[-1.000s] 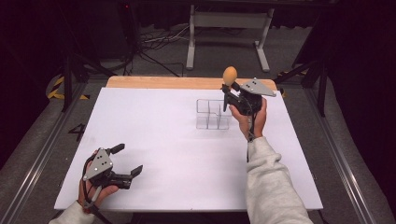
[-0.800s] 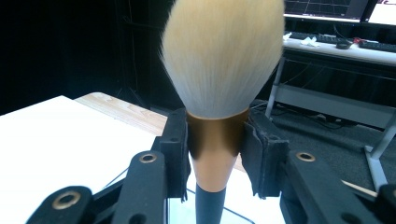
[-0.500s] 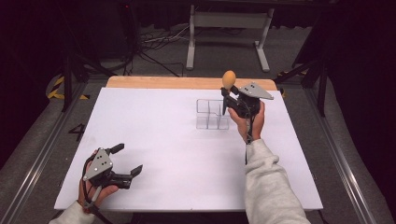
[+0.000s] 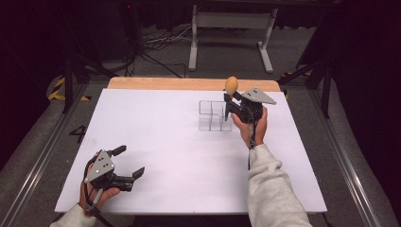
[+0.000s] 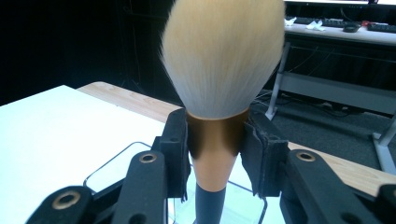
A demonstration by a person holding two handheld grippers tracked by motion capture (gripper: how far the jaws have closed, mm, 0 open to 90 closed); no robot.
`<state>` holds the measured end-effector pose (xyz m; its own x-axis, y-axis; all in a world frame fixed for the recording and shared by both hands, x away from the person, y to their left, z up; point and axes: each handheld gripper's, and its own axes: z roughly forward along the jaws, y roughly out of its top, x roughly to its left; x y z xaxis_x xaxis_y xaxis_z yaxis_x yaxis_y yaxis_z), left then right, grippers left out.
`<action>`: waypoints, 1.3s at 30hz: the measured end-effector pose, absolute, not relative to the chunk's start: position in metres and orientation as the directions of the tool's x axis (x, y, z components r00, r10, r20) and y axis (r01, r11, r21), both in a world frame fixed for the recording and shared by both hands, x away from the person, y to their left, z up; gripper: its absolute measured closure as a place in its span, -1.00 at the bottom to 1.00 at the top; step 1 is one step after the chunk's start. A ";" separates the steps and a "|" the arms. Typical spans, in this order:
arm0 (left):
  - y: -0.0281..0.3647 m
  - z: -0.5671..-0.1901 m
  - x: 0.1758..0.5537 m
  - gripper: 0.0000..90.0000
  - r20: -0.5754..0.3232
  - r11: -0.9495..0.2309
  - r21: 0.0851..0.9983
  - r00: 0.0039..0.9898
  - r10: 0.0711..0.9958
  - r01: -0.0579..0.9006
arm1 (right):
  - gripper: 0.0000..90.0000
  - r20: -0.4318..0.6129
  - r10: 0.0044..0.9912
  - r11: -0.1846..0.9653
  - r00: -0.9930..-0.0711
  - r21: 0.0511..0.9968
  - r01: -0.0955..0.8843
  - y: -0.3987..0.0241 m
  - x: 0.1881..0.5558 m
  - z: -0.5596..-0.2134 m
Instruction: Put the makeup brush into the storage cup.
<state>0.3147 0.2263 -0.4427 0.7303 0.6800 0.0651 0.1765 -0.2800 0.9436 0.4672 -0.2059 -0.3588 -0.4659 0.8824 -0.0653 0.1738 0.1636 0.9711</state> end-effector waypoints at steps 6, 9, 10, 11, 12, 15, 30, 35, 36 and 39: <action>0.226 -0.443 0.315 -0.92 0.066 -0.282 0.943 0.730 0.680 0.177 | 0.43 -0.061 0.884 0.163 -0.464 0.970 0.182 -0.206 0.467 -0.361; 0.226 -0.443 0.315 -0.92 0.066 -0.282 0.943 0.732 0.678 0.177 | 0.43 -0.060 0.885 0.160 -0.462 0.971 0.179 -0.207 0.467 -0.361; 0.226 -0.443 0.315 -0.92 0.065 -0.283 0.943 0.732 0.678 0.178 | 0.43 -0.058 0.884 0.158 -0.463 0.971 0.180 -0.207 0.467 -0.361; 0.226 -0.443 0.315 -0.92 0.065 -0.283 0.943 0.733 0.678 0.178 | 0.43 -0.059 0.885 0.159 -0.462 0.971 0.181 -0.207 0.467 -0.361; 0.226 -0.443 0.315 -0.92 0.065 -0.283 0.942 0.733 0.678 0.178 | 0.43 -0.059 0.885 0.159 -0.461 0.970 0.182 -0.207 0.467 -0.361; 0.226 -0.443 0.315 -0.92 0.063 -0.278 0.944 0.732 0.679 0.177 | 0.43 -0.060 0.887 0.161 -0.458 0.970 0.184 -0.208 0.467 -0.361; 0.227 -0.443 0.315 -0.91 0.061 -0.276 0.945 0.730 0.681 0.179 | 0.24 -0.039 0.890 0.140 -0.454 0.971 0.192 -0.211 0.468 -0.362; 0.227 -0.443 0.315 -0.92 0.058 -0.274 0.945 0.729 0.682 0.181 | -0.44 -0.036 0.888 0.152 -0.457 0.964 0.218 -0.215 0.469 -0.365; 0.226 -0.443 0.315 -0.92 0.059 -0.275 0.944 0.730 0.681 0.181 | -0.49 -0.039 0.890 0.156 -0.455 0.962 0.224 -0.216 0.469 -0.366; 0.226 -0.443 0.315 -0.92 0.057 -0.273 0.945 0.730 0.681 0.181 | -0.61 -0.015 0.892 0.130 -0.452 0.966 0.223 -0.221 0.467 -0.367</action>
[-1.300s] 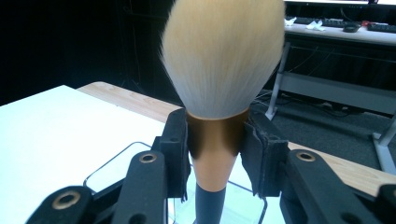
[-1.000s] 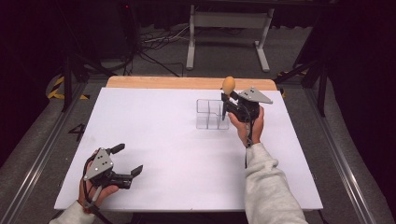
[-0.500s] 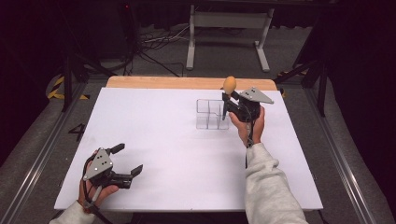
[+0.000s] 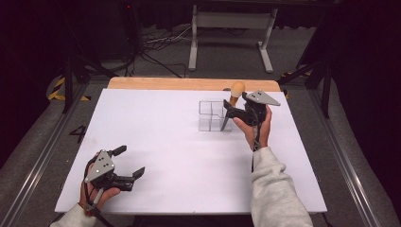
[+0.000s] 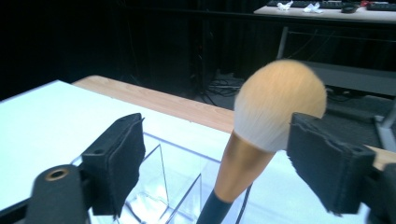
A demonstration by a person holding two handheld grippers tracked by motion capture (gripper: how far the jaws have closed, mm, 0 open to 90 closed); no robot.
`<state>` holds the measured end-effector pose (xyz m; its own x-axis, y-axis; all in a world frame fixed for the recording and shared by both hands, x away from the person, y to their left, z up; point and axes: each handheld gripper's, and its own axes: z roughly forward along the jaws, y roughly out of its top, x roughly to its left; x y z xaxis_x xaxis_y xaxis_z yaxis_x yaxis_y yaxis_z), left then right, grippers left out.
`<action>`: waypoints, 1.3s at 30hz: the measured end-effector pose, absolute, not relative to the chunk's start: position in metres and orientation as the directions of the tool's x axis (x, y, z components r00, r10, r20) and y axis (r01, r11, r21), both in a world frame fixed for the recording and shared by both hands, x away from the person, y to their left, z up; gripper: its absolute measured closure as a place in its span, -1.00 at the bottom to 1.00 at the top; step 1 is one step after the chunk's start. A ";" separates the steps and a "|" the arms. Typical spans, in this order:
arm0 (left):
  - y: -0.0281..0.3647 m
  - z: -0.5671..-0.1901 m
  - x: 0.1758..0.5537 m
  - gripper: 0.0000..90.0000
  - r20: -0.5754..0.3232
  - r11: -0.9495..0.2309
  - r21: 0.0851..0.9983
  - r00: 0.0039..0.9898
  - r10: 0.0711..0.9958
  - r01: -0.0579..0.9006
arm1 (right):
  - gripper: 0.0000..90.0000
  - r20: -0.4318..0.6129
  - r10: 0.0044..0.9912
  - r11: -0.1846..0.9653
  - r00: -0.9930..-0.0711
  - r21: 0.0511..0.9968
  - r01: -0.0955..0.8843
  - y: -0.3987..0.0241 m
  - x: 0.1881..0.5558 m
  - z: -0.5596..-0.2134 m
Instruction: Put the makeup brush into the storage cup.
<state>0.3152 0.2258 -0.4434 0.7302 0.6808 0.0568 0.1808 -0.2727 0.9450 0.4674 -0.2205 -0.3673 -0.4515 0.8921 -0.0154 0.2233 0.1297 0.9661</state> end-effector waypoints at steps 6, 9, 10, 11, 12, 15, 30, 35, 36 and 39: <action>0.226 -0.443 0.315 -0.92 0.059 -0.275 0.944 0.729 0.682 0.181 | -0.78 -0.022 0.905 0.129 -0.424 0.966 0.224 -0.223 0.465 -0.367; 0.226 -0.443 0.315 -0.92 0.058 -0.274 0.945 0.729 0.682 0.181 | -0.80 -0.028 0.905 0.132 -0.424 0.967 0.219 -0.224 0.465 -0.366; 0.226 -0.443 0.316 -0.92 0.064 -0.279 0.944 0.729 0.682 0.178 | -0.80 -0.032 0.907 0.136 -0.421 0.966 0.220 -0.224 0.464 -0.366; 0.226 -0.443 0.315 -0.92 0.060 -0.276 0.944 0.728 0.683 0.181 | -0.80 -0.033 0.907 0.136 -0.420 0.967 0.216 -0.223 0.464 -0.366; 0.226 -0.443 0.315 -0.92 0.059 -0.274 0.945 0.728 0.683 0.180 | -0.79 -0.035 0.907 0.136 -0.420 0.967 0.213 -0.223 0.464 -0.365; 0.226 -0.443 0.315 -0.92 0.060 -0.275 0.945 0.728 0.683 0.179 | -0.79 -0.043 0.909 0.142 -0.415 0.968 0.209 -0.223 0.463 -0.365; 0.226 -0.443 0.314 -0.92 0.060 -0.270 0.946 0.726 0.685 0.177 | -0.77 -0.093 0.910 0.167 -0.405 0.974 0.153 -0.223 0.451 -0.354; 0.225 -0.443 0.315 -0.92 0.061 -0.274 0.945 0.728 0.683 0.178 | -0.75 -0.115 0.907 0.192 -0.405 0.969 0.157 -0.224 0.444 -0.353; 0.225 -0.443 0.315 -0.92 0.060 -0.273 0.945 0.728 0.683 0.179 | -0.75 -0.132 0.905 0.208 -0.405 0.966 0.152 -0.223 0.442 -0.353; 0.225 -0.444 0.315 -0.92 0.061 -0.274 0.945 0.727 0.684 0.179 | -0.75 -0.147 0.900 0.224 -0.411 0.964 0.146 -0.224 0.438 -0.354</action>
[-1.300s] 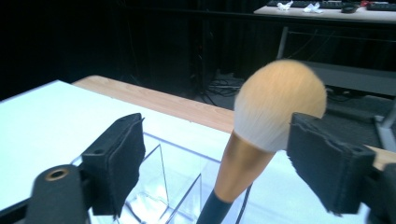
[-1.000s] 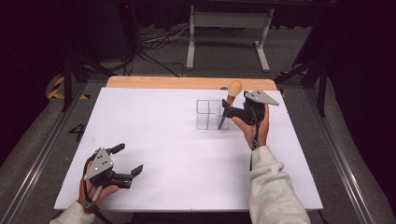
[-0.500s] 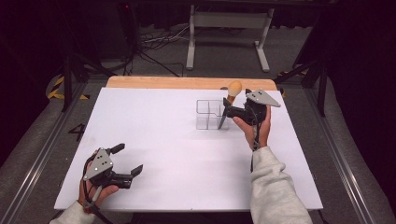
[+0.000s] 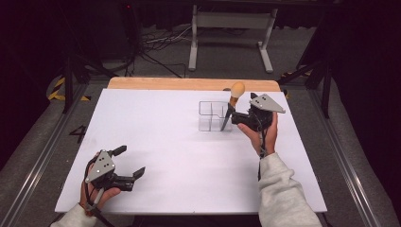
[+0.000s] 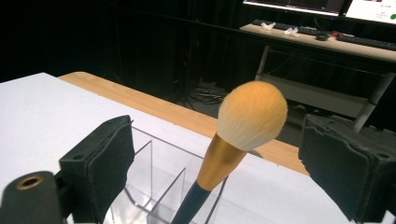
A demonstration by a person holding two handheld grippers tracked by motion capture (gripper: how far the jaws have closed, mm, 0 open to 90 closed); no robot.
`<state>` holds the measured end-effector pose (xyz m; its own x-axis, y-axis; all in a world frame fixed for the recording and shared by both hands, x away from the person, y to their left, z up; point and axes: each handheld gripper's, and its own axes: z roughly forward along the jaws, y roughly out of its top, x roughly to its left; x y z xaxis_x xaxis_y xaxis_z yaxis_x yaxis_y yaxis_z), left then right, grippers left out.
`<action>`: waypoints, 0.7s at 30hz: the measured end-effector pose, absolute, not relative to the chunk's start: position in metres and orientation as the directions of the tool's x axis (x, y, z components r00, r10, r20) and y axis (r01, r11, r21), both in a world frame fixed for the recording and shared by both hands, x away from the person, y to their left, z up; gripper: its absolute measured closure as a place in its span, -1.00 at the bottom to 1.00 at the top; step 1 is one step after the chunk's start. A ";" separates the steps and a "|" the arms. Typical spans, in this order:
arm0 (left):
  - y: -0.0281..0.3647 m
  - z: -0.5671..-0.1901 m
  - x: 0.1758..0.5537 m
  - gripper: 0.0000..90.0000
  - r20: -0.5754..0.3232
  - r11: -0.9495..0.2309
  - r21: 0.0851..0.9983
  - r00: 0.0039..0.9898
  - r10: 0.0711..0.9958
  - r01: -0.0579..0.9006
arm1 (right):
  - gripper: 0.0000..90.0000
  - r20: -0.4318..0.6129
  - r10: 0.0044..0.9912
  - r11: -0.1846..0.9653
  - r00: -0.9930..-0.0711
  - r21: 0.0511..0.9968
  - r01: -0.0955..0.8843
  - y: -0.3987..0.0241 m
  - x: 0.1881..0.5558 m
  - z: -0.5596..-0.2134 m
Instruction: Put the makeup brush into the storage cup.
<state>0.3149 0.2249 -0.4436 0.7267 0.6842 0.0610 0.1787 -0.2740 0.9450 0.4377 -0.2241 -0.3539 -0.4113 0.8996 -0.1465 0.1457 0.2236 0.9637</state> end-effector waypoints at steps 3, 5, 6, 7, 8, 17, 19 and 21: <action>0.225 -0.443 0.315 -0.92 0.060 -0.273 0.945 0.725 0.686 0.180 | -0.74 -0.145 0.902 0.212 -0.406 0.969 0.126 -0.227 0.430 -0.355; 0.225 -0.444 0.315 -0.92 0.061 -0.274 0.944 0.724 0.687 0.181 | -0.73 -0.151 0.902 0.212 -0.405 0.971 0.112 -0.228 0.425 -0.356; 0.225 -0.444 0.315 -0.92 0.060 -0.275 0.944 0.725 0.686 0.181 | -0.73 -0.148 0.902 0.209 -0.405 0.972 0.110 -0.228 0.423 -0.356; 0.225 -0.444 0.315 -0.92 0.061 -0.277 0.943 0.726 0.685 0.182 | -0.73 -0.150 0.899 0.213 -0.410 0.971 0.111 -0.229 0.422 -0.356; 0.225 -0.444 0.315 -0.92 0.062 -0.279 0.943 0.726 0.685 0.182 | -0.73 -0.158 0.899 0.220 -0.409 0.969 0.110 -0.228 0.420 -0.357; 0.225 -0.444 0.316 -0.92 0.067 -0.283 0.942 0.725 0.686 0.180 | -0.73 -0.150 0.894 0.211 -0.422 0.972 0.103 -0.232 0.411 -0.361; 0.225 -0.444 0.316 -0.92 0.067 -0.284 0.942 0.725 0.686 0.181 | -0.74 -0.153 0.886 0.219 -0.438 0.970 0.103 -0.233 0.408 -0.363; 0.225 -0.444 0.316 -0.92 0.067 -0.282 0.942 0.724 0.687 0.180 | -0.74 -0.168 0.883 0.235 -0.438 0.966 0.104 -0.233 0.407 -0.364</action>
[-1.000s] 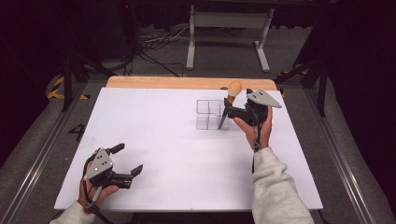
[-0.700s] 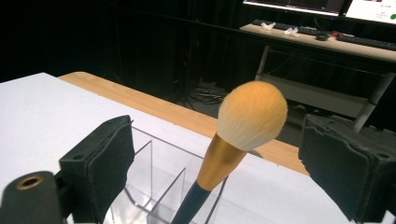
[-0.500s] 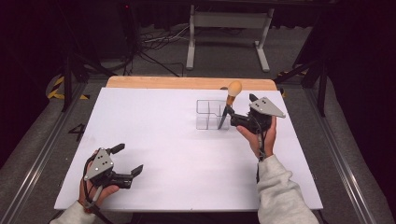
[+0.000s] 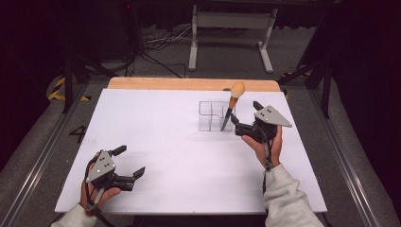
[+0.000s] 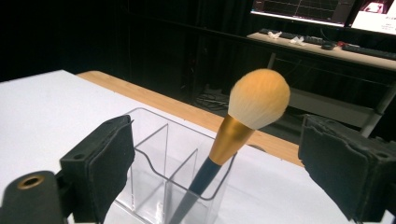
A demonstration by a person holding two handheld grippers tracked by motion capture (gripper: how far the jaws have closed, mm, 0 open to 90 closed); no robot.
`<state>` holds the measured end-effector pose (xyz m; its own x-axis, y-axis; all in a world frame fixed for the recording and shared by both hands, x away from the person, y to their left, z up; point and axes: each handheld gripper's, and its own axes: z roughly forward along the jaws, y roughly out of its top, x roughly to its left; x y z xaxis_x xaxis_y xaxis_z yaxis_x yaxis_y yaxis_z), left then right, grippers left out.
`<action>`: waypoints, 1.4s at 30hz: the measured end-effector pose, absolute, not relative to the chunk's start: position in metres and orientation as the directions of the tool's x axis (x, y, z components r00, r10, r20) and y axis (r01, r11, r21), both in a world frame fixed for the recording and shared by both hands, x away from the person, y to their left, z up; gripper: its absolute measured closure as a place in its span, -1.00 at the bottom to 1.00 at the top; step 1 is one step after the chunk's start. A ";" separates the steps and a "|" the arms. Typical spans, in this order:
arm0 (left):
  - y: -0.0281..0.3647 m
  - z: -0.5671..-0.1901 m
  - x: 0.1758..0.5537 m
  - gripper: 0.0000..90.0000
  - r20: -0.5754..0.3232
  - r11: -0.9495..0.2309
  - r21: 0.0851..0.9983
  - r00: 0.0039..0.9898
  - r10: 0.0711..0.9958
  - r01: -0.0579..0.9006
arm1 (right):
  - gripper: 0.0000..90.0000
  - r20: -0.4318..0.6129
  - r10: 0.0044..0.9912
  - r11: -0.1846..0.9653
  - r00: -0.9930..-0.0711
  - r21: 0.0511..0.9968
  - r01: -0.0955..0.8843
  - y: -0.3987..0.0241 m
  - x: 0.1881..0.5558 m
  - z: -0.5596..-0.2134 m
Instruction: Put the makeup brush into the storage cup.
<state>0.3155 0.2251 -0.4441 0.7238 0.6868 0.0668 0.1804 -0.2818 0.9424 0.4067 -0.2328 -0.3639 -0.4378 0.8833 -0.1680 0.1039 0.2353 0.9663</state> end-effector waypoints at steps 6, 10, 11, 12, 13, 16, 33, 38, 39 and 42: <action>0.226 -0.443 0.315 -0.92 0.073 -0.283 0.943 0.723 0.687 0.174 | -0.73 -0.164 0.882 0.216 -0.442 0.974 0.069 -0.237 0.398 -0.364; 0.226 -0.443 0.315 -0.92 0.074 -0.284 0.943 0.724 0.686 0.173 | -0.73 -0.178 0.876 0.231 -0.449 0.971 0.064 -0.238 0.393 -0.363; 0.226 -0.443 0.315 -0.92 0.070 -0.281 0.944 0.724 0.686 0.175 | -0.73 -0.181 0.874 0.236 -0.452 0.969 0.067 -0.239 0.392 -0.364; 0.226 -0.443 0.315 -0.92 0.072 -0.283 0.943 0.726 0.684 0.173 | -0.73 -0.183 0.873 0.239 -0.452 0.968 0.069 -0.239 0.392 -0.364; 0.226 -0.443 0.315 -0.92 0.073 -0.284 0.943 0.726 0.683 0.173 | -0.73 -0.183 0.872 0.241 -0.454 0.968 0.073 -0.239 0.391 -0.365; 0.226 -0.443 0.315 -0.92 0.069 -0.280 0.944 0.727 0.683 0.173 | -0.73 -0.182 0.870 0.242 -0.458 0.967 0.075 -0.241 0.389 -0.365; 0.225 -0.443 0.315 -0.92 0.075 -0.286 0.943 0.727 0.683 0.172 | -0.72 -0.203 0.863 0.261 -0.463 0.963 0.065 -0.251 0.374 -0.367; 0.225 -0.443 0.315 -0.92 0.073 -0.287 0.942 0.727 0.683 0.174 | -0.72 -0.202 0.864 0.260 -0.462 0.964 0.064 -0.254 0.371 -0.369; 0.225 -0.443 0.315 -0.92 0.073 -0.287 0.942 0.728 0.682 0.174 | -0.72 -0.203 0.863 0.260 -0.462 0.964 0.062 -0.255 0.370 -0.368; 0.225 -0.443 0.315 -0.92 0.075 -0.287 0.942 0.727 0.682 0.172 | -0.72 -0.206 0.863 0.261 -0.461 0.963 0.059 -0.256 0.368 -0.368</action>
